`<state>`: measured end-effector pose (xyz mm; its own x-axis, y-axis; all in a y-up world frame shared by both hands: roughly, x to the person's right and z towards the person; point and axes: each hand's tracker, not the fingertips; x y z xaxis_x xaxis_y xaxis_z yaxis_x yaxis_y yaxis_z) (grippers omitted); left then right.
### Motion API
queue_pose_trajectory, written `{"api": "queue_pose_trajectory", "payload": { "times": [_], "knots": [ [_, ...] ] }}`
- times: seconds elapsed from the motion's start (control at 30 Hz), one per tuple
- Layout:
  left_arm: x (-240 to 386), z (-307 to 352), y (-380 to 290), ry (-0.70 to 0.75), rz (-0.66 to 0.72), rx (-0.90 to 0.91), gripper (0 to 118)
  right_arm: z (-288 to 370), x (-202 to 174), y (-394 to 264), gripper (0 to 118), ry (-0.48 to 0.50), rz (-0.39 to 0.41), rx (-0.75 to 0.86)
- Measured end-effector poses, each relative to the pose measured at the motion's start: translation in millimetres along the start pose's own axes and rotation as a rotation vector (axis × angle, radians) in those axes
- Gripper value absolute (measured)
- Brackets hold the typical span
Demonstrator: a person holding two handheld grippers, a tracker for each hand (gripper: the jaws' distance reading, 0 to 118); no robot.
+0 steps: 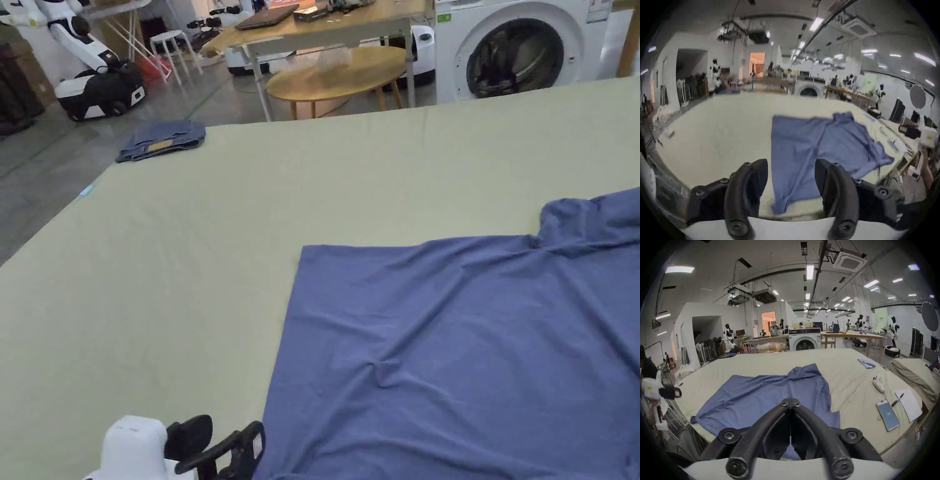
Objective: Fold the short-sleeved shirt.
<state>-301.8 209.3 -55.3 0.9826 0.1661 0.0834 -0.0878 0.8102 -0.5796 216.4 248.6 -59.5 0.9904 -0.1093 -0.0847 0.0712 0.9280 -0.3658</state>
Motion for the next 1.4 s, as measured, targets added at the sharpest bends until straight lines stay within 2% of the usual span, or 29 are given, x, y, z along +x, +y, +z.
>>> {"api": "queue_pose_trajectory", "payload": {
  "times": [0.17,0.27,0.37,0.4,0.43,0.53,0.57,0.6,0.63,0.67,0.8,0.93,1.03,1.1,1.17,1.2,1.3,1.37,1.4],
  "knots": [
    [-12,-41,-43,-0.034,0.119,-0.146,60,-1,3,-8,0,0.001,-0.009,-0.045],
    [-14,-64,-60,-0.017,0.095,-0.211,55,-1,6,-10,0,-0.012,-0.005,-0.059],
    [-7,-69,-66,0.044,-0.010,-0.219,34,0,16,-15,0,-0.031,-0.026,-0.073],
    [-1,-65,-59,0.035,0.001,-0.213,13,2,19,-17,0,-0.043,-0.029,-0.079],
    [-3,-67,-58,-0.007,0.022,-0.224,2,4,21,-20,0,-0.061,-0.033,-0.081],
    [1,-78,-60,0.037,0.000,-0.287,2,8,32,-29,0,-0.105,-0.069,-0.105],
    [0,-81,-56,0.047,0.004,-0.305,2,7,38,-34,6,-0.129,-0.086,-0.133],
    [-1,-83,-54,0.051,0.028,-0.311,2,5,44,-40,24,-0.153,-0.099,-0.161],
    [-1,-83,-54,0.054,0.046,-0.310,2,5,48,-47,57,-0.174,-0.116,-0.184],
    [1,-80,-59,0.056,0.042,-0.299,2,2,55,-54,68,-0.185,-0.148,-0.222],
    [0,-76,-65,0.062,0.024,-0.262,2,-7,81,-86,67,-0.228,-0.237,-0.328],
    [0,-70,-68,0.056,0.037,-0.247,2,-21,92,-105,66,-0.251,-0.247,-0.377],
    [2,-70,-69,0.059,0.039,-0.249,2,-26,95,-108,52,-0.252,-0.284,-0.394],
    [8,-70,-69,0.086,0.013,-0.250,2,-21,95,-105,47,-0.243,-0.293,-0.374],
    [12,-69,-69,0.103,0.000,-0.252,2,-19,92,-106,19,-0.238,-0.284,-0.371],
    [14,-70,-69,0.113,-0.013,-0.253,2,-19,91,-107,13,-0.199,-0.299,-0.377],
    [12,-63,-67,0.104,-0.021,-0.244,2,-18,84,-105,9,-0.210,-0.282,-0.364],
    [10,-55,-56,0.072,0.018,-0.224,3,-12,84,-96,9,-0.186,-0.316,-0.324],
    [11,-44,-48,0.057,0.047,-0.158,2,-10,84,-89,9,-0.185,-0.307,-0.312]
  ]
}}
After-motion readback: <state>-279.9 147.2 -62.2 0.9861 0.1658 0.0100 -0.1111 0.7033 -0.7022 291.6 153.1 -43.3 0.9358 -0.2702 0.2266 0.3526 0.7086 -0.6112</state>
